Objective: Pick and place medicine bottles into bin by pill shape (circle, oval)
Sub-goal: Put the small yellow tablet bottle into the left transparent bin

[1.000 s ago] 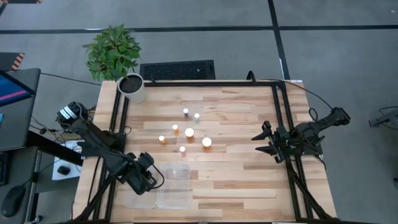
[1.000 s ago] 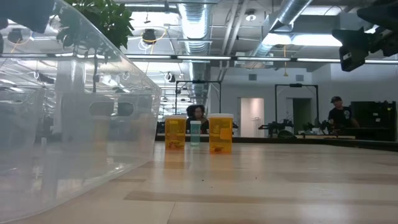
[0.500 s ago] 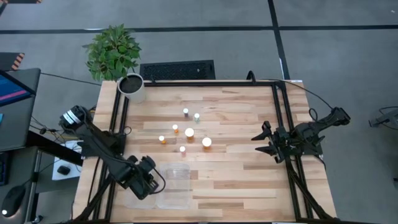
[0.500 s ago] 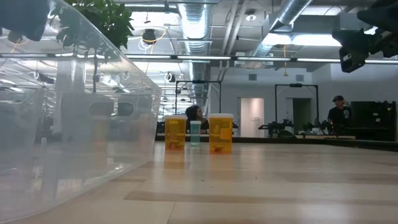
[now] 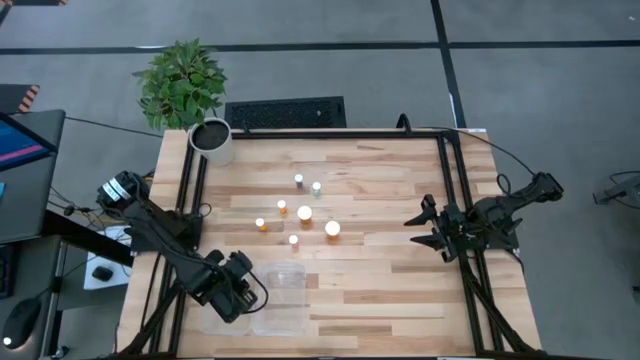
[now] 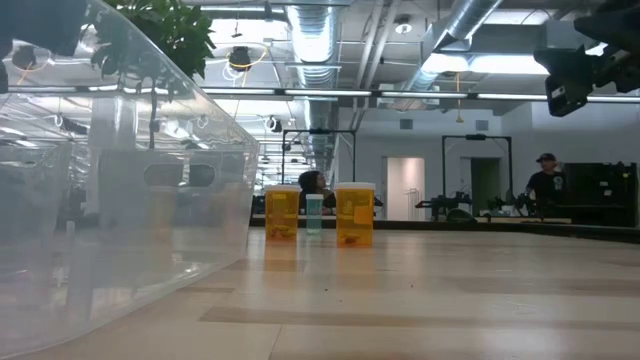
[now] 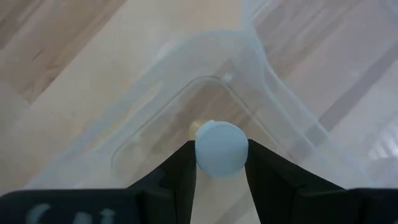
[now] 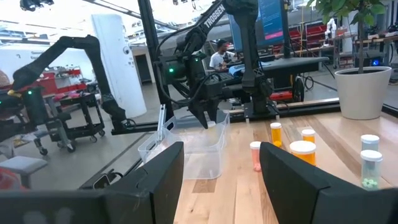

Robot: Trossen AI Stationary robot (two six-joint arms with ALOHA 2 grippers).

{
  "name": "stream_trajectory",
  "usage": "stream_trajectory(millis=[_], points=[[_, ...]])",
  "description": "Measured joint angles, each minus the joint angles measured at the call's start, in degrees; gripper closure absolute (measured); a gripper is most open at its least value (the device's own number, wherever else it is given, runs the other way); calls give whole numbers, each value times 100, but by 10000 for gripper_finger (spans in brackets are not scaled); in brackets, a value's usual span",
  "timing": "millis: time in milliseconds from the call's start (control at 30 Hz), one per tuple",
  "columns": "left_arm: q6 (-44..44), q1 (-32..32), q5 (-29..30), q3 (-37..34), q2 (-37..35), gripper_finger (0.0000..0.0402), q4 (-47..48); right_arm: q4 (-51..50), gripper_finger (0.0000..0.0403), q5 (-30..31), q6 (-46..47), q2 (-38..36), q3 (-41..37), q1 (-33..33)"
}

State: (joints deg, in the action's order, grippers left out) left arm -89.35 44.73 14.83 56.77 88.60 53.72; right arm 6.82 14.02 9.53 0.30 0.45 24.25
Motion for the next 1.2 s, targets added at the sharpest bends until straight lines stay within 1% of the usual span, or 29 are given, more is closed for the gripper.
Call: stream_trajectory(millis=[200,467,733,867,1067,1200], points=[[-32,0,382,2,23,285,0,-3,177,-1,-10,1,1,-1],[1,2,214,15,267,285,-62,-38,177,-2,-1,0,0,-2],[-32,2,202,17,278,281,-64,-58,177,-2,10,2,2,-2],[14,2,80,6,321,258,-73,-58,177,-2,10,1,1,-1],[-19,2,151,52,302,191,-75,-71,177,-2,8,2,2,-2],[-35,2,100,52,302,160,-75,-80,177,-2,6,0,1,-1]])
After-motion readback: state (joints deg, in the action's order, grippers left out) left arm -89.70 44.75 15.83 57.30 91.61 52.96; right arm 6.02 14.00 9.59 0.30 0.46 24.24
